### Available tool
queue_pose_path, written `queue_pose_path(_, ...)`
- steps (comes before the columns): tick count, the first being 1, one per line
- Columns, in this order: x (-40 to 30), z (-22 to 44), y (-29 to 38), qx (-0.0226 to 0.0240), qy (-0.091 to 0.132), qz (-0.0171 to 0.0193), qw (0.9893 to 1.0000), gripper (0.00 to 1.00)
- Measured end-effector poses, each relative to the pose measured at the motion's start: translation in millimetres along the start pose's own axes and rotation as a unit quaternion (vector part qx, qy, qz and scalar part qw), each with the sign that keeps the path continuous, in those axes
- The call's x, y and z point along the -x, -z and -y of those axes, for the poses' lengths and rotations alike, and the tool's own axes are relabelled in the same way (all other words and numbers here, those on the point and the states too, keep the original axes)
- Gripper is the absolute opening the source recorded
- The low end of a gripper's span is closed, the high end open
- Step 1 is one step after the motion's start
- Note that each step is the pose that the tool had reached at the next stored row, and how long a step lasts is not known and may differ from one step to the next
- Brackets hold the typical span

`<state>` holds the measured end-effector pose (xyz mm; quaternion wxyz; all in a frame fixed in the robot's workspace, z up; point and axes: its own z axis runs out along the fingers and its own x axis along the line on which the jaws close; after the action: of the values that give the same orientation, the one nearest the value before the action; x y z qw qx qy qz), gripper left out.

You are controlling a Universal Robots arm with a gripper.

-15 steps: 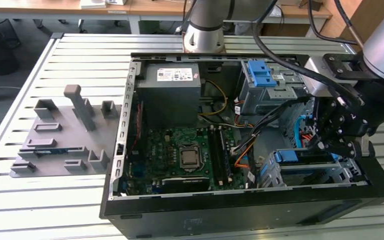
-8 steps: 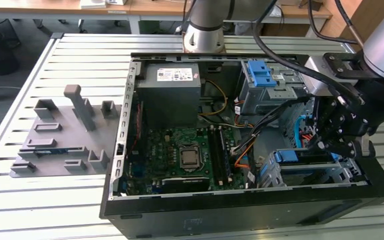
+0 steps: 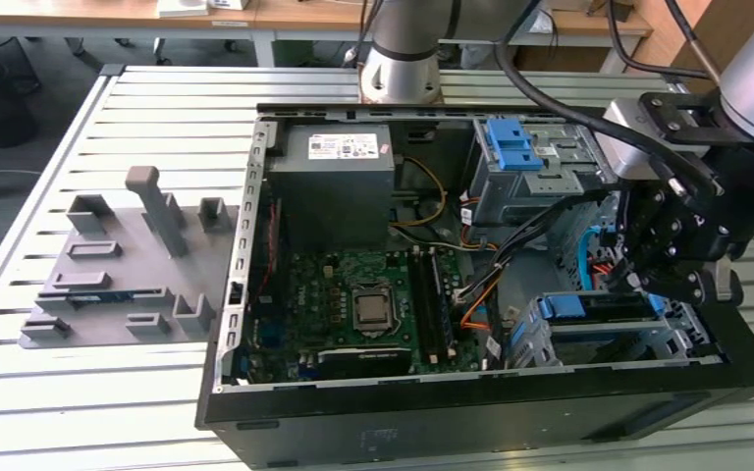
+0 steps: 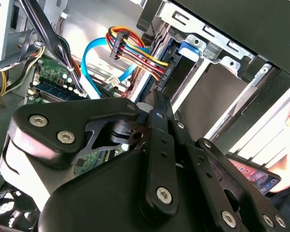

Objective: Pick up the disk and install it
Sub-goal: 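Insert the second disk wire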

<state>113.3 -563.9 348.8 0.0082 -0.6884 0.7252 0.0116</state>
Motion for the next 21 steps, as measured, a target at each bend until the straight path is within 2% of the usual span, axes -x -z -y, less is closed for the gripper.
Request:
queue_pose_path(7,0.1,-1.4,2.4,0.0,0.0,-0.0002,1.0,0.11)
queue_pose_path(18,1.2,-1.6,24.1,0.0,0.0,-0.0001,1.0,0.11)
queue_pose_path(21,1.6,-1.7,28.0,0.0,0.0,0.0001,1.0,0.11)
